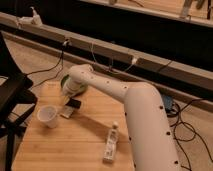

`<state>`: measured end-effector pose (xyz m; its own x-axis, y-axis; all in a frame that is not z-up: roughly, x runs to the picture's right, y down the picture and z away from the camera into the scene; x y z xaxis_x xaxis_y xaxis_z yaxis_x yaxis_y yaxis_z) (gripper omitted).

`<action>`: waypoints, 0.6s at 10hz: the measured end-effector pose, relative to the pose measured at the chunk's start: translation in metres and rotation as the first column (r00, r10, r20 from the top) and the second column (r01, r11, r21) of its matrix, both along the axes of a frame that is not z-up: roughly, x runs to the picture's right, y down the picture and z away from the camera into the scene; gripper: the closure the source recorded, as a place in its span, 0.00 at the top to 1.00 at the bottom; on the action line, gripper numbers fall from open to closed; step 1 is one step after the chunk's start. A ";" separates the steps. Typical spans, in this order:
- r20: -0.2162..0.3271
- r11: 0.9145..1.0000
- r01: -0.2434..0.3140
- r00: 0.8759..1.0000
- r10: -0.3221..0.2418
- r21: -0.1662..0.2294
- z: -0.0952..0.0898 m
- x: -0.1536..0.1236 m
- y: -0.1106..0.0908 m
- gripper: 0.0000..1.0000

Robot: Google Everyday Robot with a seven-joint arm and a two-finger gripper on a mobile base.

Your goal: Place the eraser on the white sponge

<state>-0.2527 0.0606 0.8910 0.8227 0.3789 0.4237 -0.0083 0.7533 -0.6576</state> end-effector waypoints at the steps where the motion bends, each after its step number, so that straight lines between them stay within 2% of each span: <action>1: 0.002 1.000 0.004 1.000 -0.004 0.002 -0.002 -0.001 0.001 0.39; 3: -0.006 1.000 -0.001 1.000 0.001 0.002 -0.001 0.010 0.000 0.48; 4: -0.005 1.000 0.003 1.000 -0.003 0.008 0.000 0.009 0.001 0.47; 6: -0.002 1.000 0.000 1.000 0.000 0.015 0.002 -0.004 0.002 0.35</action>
